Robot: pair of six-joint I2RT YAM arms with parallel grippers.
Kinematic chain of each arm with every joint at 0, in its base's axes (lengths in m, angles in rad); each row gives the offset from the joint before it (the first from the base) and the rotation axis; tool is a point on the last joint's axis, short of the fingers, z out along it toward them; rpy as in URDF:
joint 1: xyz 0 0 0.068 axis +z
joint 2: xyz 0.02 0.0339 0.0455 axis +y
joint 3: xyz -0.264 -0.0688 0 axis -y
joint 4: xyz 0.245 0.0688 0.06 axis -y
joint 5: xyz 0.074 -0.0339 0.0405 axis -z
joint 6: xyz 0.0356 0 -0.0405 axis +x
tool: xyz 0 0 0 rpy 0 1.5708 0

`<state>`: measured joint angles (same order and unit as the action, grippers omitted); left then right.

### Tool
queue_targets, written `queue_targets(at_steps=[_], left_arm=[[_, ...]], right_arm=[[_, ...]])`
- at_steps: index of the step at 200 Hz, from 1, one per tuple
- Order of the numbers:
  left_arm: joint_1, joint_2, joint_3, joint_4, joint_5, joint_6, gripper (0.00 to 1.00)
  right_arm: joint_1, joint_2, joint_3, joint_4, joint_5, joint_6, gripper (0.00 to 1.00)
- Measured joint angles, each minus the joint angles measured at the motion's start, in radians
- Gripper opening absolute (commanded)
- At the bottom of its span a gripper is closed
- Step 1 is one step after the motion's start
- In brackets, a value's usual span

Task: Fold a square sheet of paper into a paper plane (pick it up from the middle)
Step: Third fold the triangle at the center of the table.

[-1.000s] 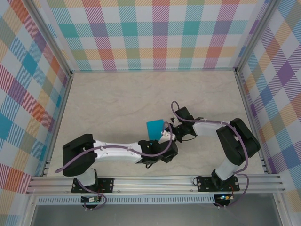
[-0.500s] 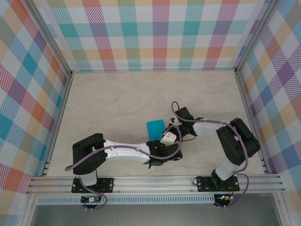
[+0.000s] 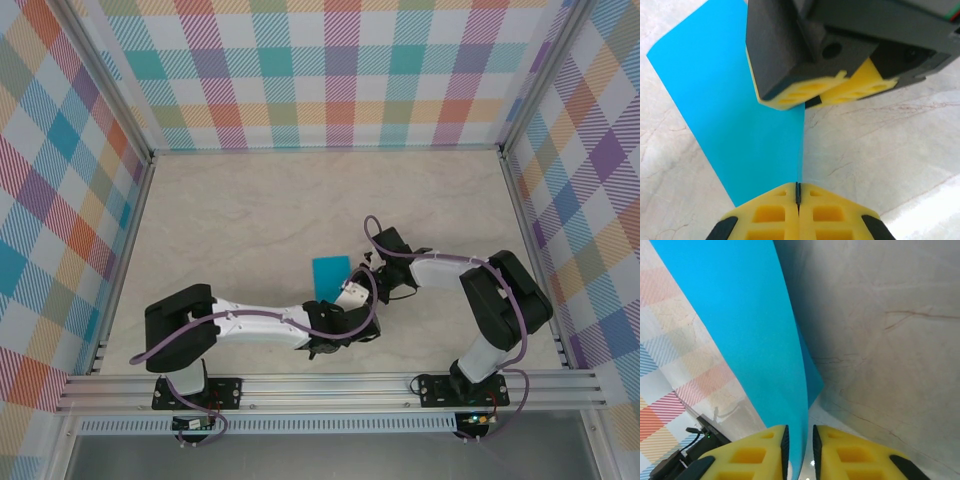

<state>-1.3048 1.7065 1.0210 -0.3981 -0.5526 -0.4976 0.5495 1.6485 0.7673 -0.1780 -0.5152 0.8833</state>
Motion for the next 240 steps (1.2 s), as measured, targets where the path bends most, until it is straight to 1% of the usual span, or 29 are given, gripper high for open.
queue_targets(at_steps=[27, 46, 59, 76, 117, 139, 168, 200, 240], left_arm=[[0.06, -0.07, -0.068, 0.08, 0.12, 0.005, 0.0], [0.122, -0.112, -0.117, 0.139, 0.217, 0.005, 0.01], [0.16, -0.131, -0.145, 0.172, 0.278, 0.005, 0.01], [0.205, -0.148, -0.177, 0.211, 0.357, 0.005, 0.02], [0.292, -0.167, -0.24, 0.286, 0.509, -0.004, 0.03], [0.319, -0.17, -0.252, 0.304, 0.557, -0.007, 0.03], [0.328, -0.171, -0.252, 0.319, 0.596, -0.007, 0.04], [0.333, -0.171, -0.252, 0.322, 0.617, -0.007, 0.04], [0.333, -0.174, -0.252, 0.321, 0.623, -0.011, 0.04]], right_arm=[[-0.003, -0.027, 0.018, -0.068, 0.06, -0.028, 0.4], [-0.011, -0.073, 0.029, -0.127, 0.123, -0.047, 0.42], [-0.016, -0.104, 0.034, -0.152, 0.155, -0.058, 0.4], [-0.019, -0.124, 0.046, -0.165, 0.175, -0.077, 0.35], [-0.019, -0.104, 0.093, -0.162, 0.163, -0.118, 0.19], [-0.019, -0.041, 0.147, -0.153, 0.136, -0.14, 0.17], [-0.019, 0.058, 0.212, -0.151, 0.105, -0.164, 0.17], [-0.019, 0.155, 0.27, -0.153, 0.078, -0.19, 0.17], [-0.019, 0.233, 0.331, -0.166, 0.07, -0.229, 0.18]])
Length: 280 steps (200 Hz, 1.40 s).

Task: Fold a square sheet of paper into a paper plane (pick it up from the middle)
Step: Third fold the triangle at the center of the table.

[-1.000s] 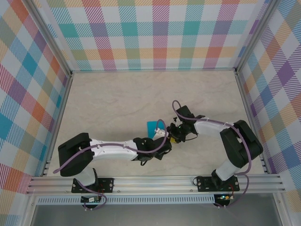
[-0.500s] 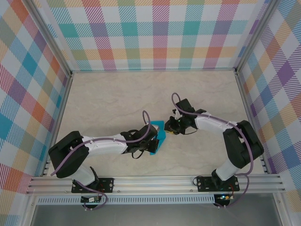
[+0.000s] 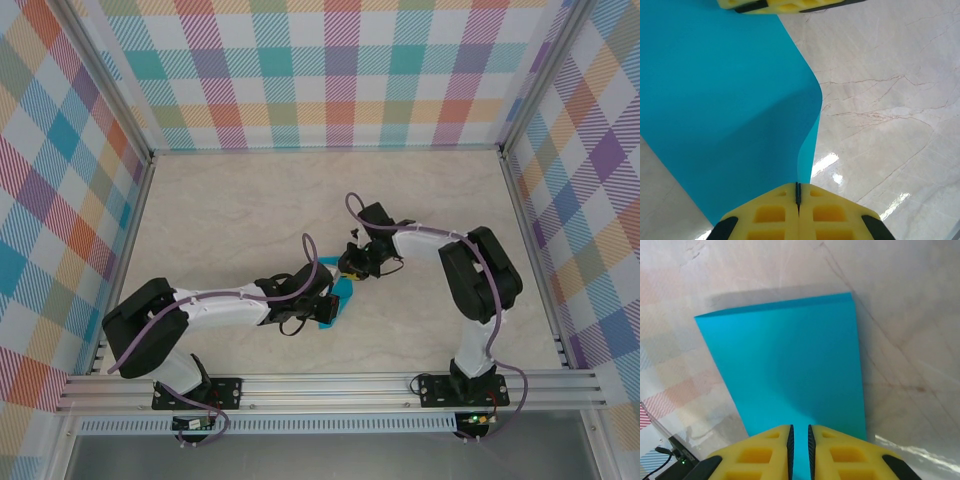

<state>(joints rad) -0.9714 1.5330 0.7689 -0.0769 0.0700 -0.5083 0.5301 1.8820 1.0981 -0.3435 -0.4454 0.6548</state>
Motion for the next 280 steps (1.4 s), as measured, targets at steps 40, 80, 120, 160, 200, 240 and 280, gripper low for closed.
queue_targets(at_steps=[40, 80, 120, 160, 200, 240, 280], left_arm=[[0.0, -0.016, 0.0, -0.004, -0.001, 0.0, 0.04], [0.011, -0.017, 0.0, -0.023, -0.002, -0.002, 0.05], [0.03, -0.016, 0.003, -0.038, -0.004, -0.004, 0.06], [0.043, 0.018, 0.051, -0.087, -0.018, -0.003, 0.06], [0.046, 0.074, 0.095, -0.136, -0.053, -0.003, 0.07], [0.046, 0.09, 0.114, -0.169, -0.086, -0.003, 0.07], [0.046, 0.105, 0.126, -0.199, -0.109, -0.003, 0.07]], right_arm=[[0.0, 0.035, 0.023, -0.034, 0.018, -0.043, 0.18], [0.002, 0.048, 0.043, -0.065, 0.03, -0.081, 0.17], [0.002, 0.052, 0.051, -0.074, 0.03, -0.096, 0.17], [0.002, 0.053, 0.052, -0.077, 0.03, -0.097, 0.18], [0.002, 0.053, 0.053, -0.078, 0.03, -0.097, 0.18], [0.003, 0.053, 0.053, -0.077, 0.031, -0.096, 0.18], [0.003, 0.053, 0.053, -0.078, 0.031, -0.095, 0.18]])
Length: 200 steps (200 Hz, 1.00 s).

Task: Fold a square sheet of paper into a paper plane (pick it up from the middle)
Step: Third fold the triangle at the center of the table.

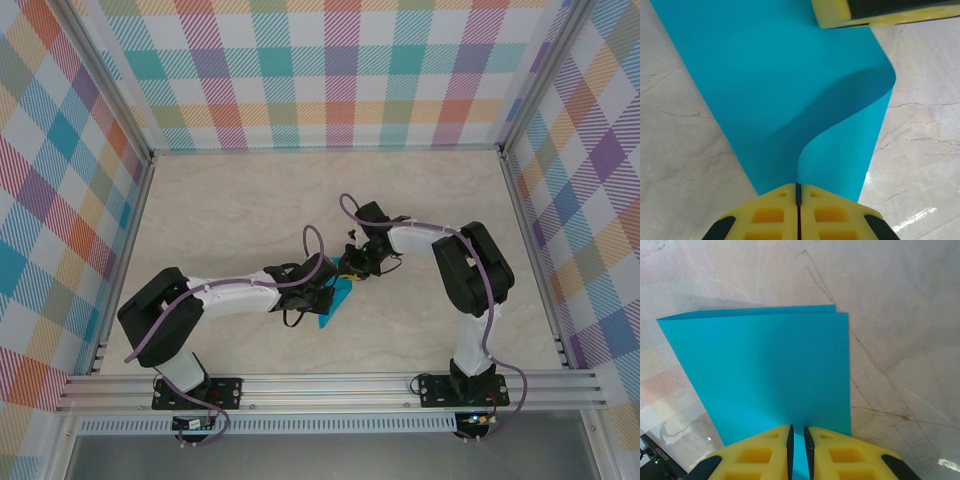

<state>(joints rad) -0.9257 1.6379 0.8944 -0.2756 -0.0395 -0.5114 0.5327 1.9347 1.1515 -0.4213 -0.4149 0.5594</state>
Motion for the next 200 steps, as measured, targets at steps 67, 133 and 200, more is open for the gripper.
queue_targets(at_steps=[67, 133, 200], left_arm=[[0.002, 0.024, 0.007, -0.011, -0.025, 0.0, 0.07], [0.002, 0.039, 0.007, -0.011, -0.034, 0.0, 0.08], [0.002, 0.039, 0.008, -0.01, -0.034, 0.008, 0.08]], right_arm=[[0.0, 0.0, 0.0, 0.0, 0.0, 0.0, 0.19], [0.001, 0.0, 0.0, 0.0, 0.0, 0.0, 0.19], [0.001, 0.0, 0.0, 0.001, 0.0, 0.001, 0.19]])
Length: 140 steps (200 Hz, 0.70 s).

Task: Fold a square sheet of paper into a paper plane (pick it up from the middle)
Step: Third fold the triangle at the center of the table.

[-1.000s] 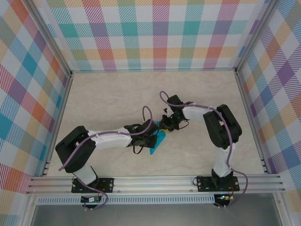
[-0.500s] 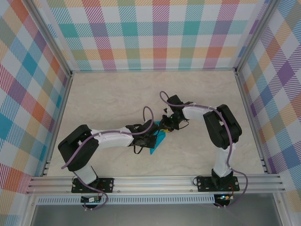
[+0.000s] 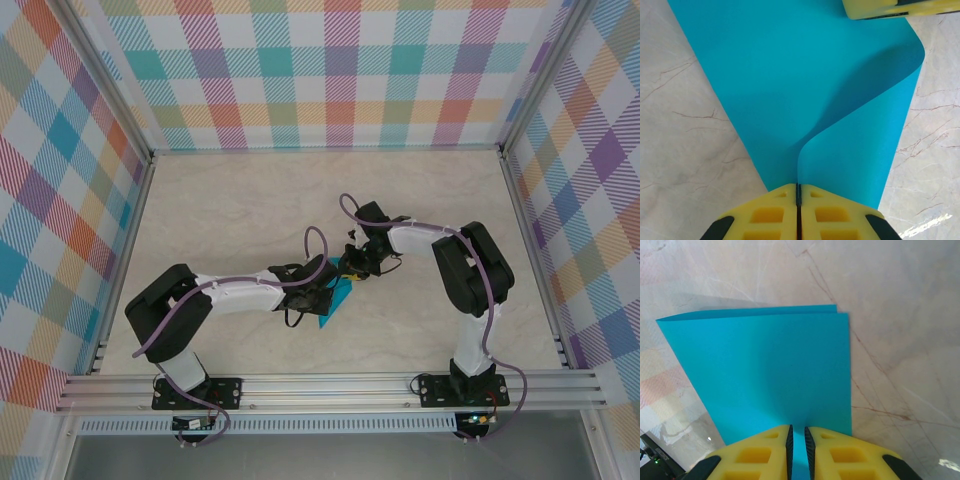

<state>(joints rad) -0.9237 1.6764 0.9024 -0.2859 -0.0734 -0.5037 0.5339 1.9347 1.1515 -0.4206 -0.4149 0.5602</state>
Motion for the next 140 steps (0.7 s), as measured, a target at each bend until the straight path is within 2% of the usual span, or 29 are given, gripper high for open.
queue_targets(at_steps=[140], left_arm=[[0.004, -0.035, 0.0, 0.024, -0.019, 0.0, 0.09]], right_arm=[[0.0, 0.0, 0.0, 0.0, 0.0, 0.0, 0.19]])
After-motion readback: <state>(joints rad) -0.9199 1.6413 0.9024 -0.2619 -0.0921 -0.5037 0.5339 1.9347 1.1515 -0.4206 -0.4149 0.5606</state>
